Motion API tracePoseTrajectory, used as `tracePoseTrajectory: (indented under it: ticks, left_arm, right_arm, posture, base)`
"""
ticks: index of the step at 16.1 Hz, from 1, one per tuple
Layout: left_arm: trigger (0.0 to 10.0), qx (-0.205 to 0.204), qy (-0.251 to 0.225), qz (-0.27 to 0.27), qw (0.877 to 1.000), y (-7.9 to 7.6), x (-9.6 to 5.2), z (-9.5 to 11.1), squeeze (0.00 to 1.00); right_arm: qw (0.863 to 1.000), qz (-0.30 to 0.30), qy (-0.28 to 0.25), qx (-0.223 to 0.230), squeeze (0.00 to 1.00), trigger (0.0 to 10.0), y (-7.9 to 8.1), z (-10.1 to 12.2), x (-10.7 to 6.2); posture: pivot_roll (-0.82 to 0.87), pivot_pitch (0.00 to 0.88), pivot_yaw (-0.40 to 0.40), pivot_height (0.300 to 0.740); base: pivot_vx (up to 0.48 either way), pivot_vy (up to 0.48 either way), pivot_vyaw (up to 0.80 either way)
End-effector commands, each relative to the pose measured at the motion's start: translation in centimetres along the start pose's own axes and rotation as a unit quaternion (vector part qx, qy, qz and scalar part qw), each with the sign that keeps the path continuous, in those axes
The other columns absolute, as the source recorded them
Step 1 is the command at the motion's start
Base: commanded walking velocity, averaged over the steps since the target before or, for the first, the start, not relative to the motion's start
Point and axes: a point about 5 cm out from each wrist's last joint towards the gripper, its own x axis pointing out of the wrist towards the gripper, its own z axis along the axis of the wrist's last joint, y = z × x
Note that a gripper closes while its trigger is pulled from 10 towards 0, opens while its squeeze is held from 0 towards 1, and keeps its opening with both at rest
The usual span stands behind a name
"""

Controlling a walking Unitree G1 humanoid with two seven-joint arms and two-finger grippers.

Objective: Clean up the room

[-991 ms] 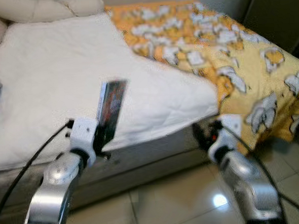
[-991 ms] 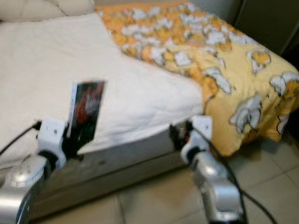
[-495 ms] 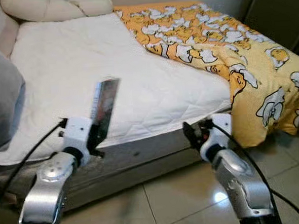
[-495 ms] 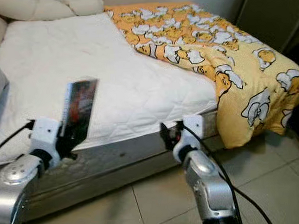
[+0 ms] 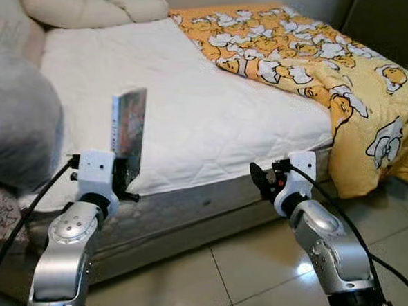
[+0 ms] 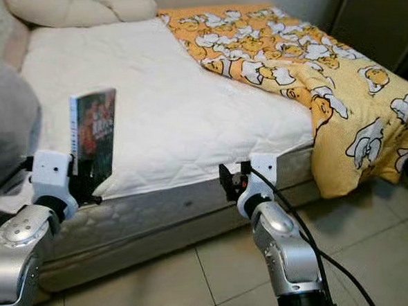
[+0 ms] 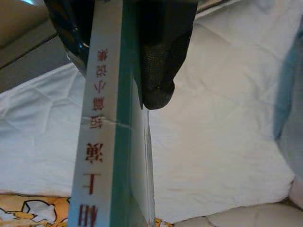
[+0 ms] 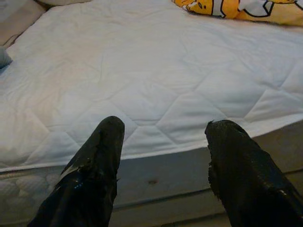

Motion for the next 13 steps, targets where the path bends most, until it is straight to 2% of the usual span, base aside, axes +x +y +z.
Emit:
tracePoseTrajectory:
  ticks: [1,7,9,13]
  left_arm:
    - [10.0,-0.005,-0.026,-0.005,1.0,-0.08,0.35,1.12,0.0]
    - [10.0,-0.006,-0.017,-0.008,1.0,-0.1,0.42,0.88,0.0]
    - [10.0,-0.006,-0.015,-0.009,1.0,-0.12,0.43,0.79,0.0]
    - [10.0,-0.007,-0.012,-0.018,1.0,-0.18,0.38,0.71,0.0]
  right_arm:
    - [0.999,0.008,-0.006,-0.034,0.0,10.0,-0.11,0.62,0.11]
    - [0.998,0.023,-0.003,-0.051,0.0,10.0,0.32,0.56,0.24]
    - [0.999,0.018,-0.002,-0.034,0.0,10.0,0.15,0.54,0.19]
    - [0.999,0.031,0.008,-0.038,0.0,10.0,0.16,0.36,0.09]
  posture:
    - [-0.07,0.0,-0.028,0.74]
    - [-0.07,0.0,-0.024,0.74]
    - [-0.07,0.0,-0.023,0.74]
    - [-0.08,0.0,-0.026,0.74]
  base:
    - [0.27,0.0,0.0]
    - [0.336,0.0,0.8]
    - [0.345,0.0,0.0]
    - [0.347,0.0,0.0]
